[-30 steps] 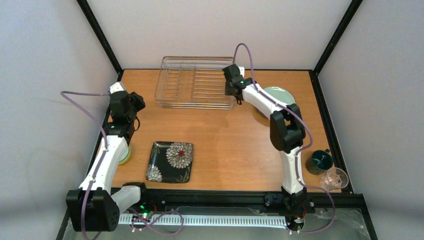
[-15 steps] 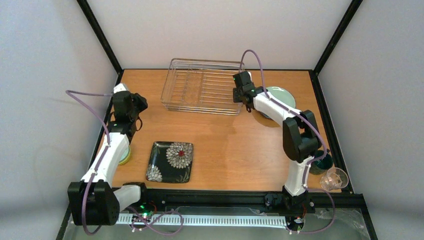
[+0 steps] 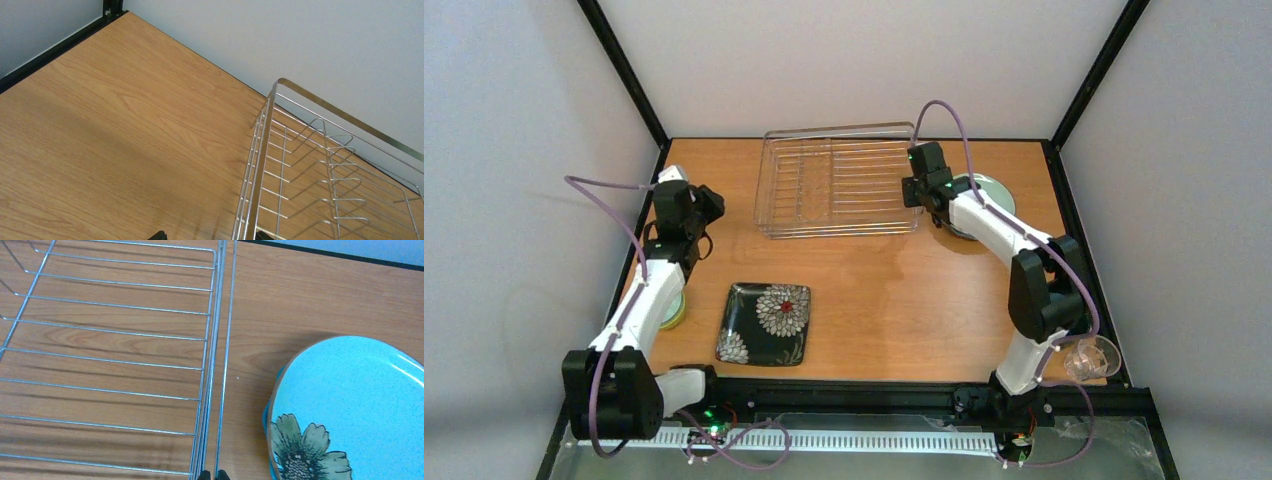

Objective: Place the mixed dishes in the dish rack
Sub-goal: Move the dish rack to the corner of the board.

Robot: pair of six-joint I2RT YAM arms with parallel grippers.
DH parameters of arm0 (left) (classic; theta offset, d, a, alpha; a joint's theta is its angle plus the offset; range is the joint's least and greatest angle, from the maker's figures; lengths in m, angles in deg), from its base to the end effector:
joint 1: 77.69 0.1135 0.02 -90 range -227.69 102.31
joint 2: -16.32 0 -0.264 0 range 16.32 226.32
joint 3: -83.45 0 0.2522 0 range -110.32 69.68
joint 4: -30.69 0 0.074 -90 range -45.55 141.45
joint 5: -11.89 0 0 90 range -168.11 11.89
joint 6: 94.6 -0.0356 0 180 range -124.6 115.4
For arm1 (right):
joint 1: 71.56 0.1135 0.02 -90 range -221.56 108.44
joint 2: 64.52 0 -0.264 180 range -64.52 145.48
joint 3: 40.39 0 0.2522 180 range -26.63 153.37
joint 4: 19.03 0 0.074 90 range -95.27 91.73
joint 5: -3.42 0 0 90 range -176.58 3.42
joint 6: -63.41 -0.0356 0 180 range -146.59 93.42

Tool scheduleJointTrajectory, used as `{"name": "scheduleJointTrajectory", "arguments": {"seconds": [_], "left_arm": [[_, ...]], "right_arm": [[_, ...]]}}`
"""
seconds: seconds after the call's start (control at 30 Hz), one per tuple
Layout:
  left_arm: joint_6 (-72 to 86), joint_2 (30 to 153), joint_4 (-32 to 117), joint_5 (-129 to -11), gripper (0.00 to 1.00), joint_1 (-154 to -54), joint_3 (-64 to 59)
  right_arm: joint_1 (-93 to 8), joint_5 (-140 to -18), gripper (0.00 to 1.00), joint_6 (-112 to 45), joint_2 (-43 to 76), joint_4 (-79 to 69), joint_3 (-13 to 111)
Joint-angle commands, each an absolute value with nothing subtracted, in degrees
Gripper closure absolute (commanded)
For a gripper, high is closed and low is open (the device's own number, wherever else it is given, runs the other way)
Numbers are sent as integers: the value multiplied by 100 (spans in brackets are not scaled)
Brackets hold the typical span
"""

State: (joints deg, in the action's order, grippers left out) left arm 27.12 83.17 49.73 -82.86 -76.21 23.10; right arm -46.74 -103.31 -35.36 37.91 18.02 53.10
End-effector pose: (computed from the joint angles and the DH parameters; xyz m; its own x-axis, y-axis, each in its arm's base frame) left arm 0.2654 0.0098 0.2805 -0.3138 -0.5322 -0.7863 -0.3120 0.8399 -0.4440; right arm 0.3683 0.1591 0.2544 -0.6788 -0.1530 -0.7182 -0.1184 0.9881 -0.0987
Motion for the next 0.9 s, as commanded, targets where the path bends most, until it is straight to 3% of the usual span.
{"name": "scheduleJointTrajectory", "arguments": {"seconds": [0.0, 0.87], "left_arm": [[2789, 8432, 4768, -8094, 0, -7640, 2157], [2832, 8444, 4640, -7847, 0, -7651, 2234]], "right_arm": [[-4883, -10036, 98, -3148, 3280, 1628, 5149], [-5075, -9872, 98, -3421, 3137, 1583, 4287]]}}
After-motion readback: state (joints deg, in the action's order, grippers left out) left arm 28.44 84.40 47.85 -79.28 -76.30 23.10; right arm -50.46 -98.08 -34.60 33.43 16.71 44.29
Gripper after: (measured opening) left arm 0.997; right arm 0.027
